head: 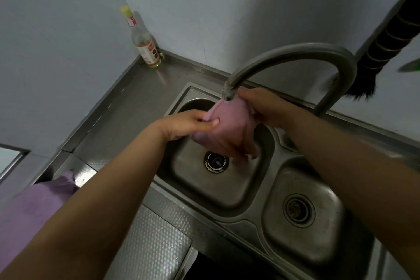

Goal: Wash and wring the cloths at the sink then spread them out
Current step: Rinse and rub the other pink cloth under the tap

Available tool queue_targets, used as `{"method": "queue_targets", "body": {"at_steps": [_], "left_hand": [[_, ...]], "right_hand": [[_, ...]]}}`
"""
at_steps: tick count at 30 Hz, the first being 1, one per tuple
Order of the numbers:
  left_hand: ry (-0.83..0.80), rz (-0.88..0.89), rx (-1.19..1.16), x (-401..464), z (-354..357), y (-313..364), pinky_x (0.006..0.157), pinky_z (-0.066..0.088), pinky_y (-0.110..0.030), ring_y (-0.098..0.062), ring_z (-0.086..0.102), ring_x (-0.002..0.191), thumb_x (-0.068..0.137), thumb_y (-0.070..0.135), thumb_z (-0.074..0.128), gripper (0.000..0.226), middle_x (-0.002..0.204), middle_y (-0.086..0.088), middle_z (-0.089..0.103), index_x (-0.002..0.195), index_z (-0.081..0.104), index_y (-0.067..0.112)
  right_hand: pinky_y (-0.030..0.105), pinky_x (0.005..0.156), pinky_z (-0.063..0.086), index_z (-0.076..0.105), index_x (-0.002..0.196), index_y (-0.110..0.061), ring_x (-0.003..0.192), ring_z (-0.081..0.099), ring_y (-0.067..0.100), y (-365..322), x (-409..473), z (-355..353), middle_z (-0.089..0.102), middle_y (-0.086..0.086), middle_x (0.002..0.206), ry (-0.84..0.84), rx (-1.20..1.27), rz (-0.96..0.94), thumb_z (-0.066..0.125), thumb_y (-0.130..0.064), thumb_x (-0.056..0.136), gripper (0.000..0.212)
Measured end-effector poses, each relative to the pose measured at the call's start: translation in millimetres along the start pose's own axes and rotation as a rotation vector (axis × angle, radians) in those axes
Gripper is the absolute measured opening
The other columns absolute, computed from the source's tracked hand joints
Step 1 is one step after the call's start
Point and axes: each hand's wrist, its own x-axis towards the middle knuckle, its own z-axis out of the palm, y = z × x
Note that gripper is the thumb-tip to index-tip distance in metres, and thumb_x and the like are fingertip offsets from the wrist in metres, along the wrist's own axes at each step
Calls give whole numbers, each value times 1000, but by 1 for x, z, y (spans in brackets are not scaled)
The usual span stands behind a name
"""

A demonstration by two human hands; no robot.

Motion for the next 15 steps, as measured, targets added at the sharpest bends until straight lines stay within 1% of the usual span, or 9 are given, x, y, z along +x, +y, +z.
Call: {"method": "queue_targets", "body": {"at_steps": [3,4,5,7,9,11,13,14,15], "left_hand": [[268,24,-332,9,12,-16,99,46,-41,-30,65,102,95,46,49,50,107,-20,69,111,66,2],[376,28,-435,16,19,-15,95,48,-39,-27,66,97,98,45,46,47,101,-18,70,108,68,5],[472,13,-525,23,26,-11,90,51,-35,-23,68,93,101,43,40,43,97,-14,72,104,69,11],[592,-71,-708,35,37,6,77,56,-31,-22,72,85,103,44,33,48,90,-13,73,97,69,14],[609,-258,-908,42,46,22,63,56,-30,-22,67,58,102,47,36,51,70,-13,67,83,64,9],[655,-319,-934,48,61,31,71,57,-37,-20,56,55,102,41,39,42,66,-9,56,75,55,12],[674,-286,-990,53,80,33,78,57,-29,-18,61,61,100,39,45,39,66,-5,60,77,59,12],[671,-320,-1012,54,87,32,91,54,-28,-18,63,65,97,43,49,41,65,-4,63,77,64,10],[655,-349,-1067,50,90,34,100,47,-34,-21,63,69,94,47,52,46,66,-4,67,77,67,8]], "right_hand": [[33,70,50,71,94,-7,80,61,23,-1,2,1,65,15,86,65,268,5,55,-36,93,33],[31,70,52,71,92,-7,77,63,21,-5,0,7,68,12,83,83,317,7,56,-36,93,33],[25,61,50,70,83,-10,67,60,16,-7,-4,14,66,7,72,128,288,-18,55,-35,94,32],[23,55,40,64,77,-12,59,51,17,-8,-19,40,57,4,67,243,-98,-107,45,-29,99,33],[23,61,45,65,87,-5,65,56,24,6,-28,71,62,14,77,317,-379,-252,37,-30,101,40],[26,62,48,65,76,-16,63,63,20,17,-20,80,65,7,70,423,-453,-267,31,-41,100,49],[27,57,43,59,72,-20,68,63,19,20,-3,71,60,1,66,514,-629,-197,30,-39,100,45],[27,57,38,60,76,-17,73,63,21,17,4,64,59,1,69,565,-681,-177,33,-35,101,41],[27,59,35,62,82,-14,75,61,22,16,7,63,59,3,74,598,-672,-164,35,-32,101,38]]}}
